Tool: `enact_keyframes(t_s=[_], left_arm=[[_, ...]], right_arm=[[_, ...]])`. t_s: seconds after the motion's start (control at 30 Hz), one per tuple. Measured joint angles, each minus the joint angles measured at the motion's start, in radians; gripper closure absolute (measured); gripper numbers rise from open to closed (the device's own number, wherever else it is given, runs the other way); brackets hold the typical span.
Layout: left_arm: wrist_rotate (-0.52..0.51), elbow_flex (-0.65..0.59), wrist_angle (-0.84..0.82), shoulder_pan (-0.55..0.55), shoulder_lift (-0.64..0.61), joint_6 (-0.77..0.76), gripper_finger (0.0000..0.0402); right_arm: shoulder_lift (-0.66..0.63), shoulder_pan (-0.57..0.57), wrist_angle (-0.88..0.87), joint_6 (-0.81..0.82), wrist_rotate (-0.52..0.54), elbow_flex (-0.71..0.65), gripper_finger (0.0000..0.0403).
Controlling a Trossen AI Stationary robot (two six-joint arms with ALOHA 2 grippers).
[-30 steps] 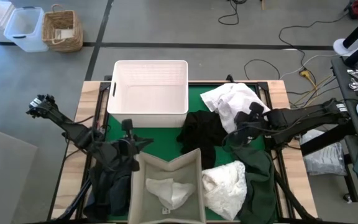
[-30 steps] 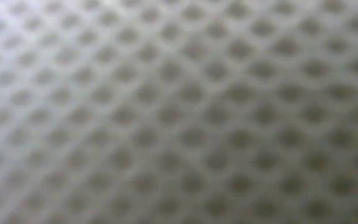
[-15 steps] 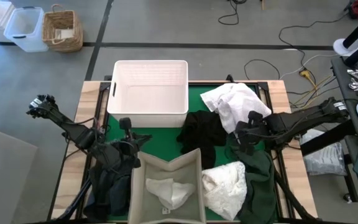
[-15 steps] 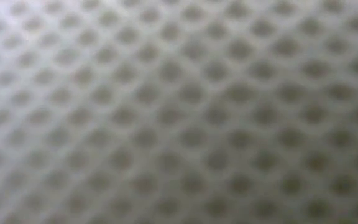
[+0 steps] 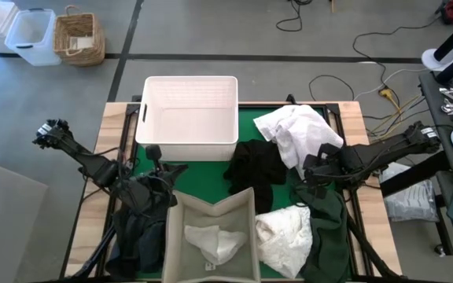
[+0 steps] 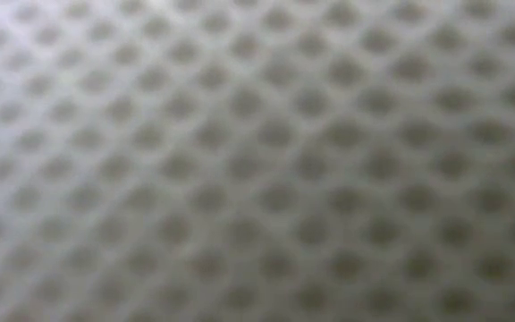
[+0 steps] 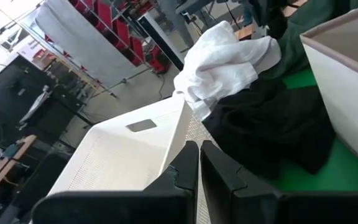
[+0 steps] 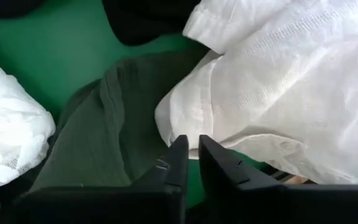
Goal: Sort clothes
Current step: Put the green shirt into the white bin
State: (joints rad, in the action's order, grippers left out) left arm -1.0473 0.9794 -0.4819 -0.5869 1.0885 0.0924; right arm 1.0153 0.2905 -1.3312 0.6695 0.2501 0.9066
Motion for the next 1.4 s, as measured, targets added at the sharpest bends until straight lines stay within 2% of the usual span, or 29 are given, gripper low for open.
enact_keyframes(t_s=[0.33,0.5,0.73,0.97,1.13,1.4], left_arm=[[-0.001,0.000,0.001,0.000,0.008,-0.033,0.0401],[-0.014,0.000,0.002,0.000,0.008,-0.032,0.0401],[-0.017,0.000,0.002,0.000,0.008,-0.032,0.0401],[-0.017,0.000,0.003,0.000,0.008,-0.023,0.0401],[-0.017,0.000,0.012,0.000,0.008,-0.024,0.0401],[-0.017,0.000,0.015,0.000,0.008,-0.023,0.0401]], right_arm=[[0.000,0.000,0.015,-0.025,0.056,-0.003,0.0210],[0.000,0.047,0.032,-0.033,-0.028,-0.010,0.0167],[0.000,0.167,0.094,0.048,-0.073,-0.011,0.0162],[0.010,0.311,0.088,0.316,-0.145,-0.012,0.0176],[0.028,0.410,0.039,0.456,-0.157,-0.013,0.0168],[0.034,0.512,0.027,0.622,-0.246,-0.018,0.0156]])
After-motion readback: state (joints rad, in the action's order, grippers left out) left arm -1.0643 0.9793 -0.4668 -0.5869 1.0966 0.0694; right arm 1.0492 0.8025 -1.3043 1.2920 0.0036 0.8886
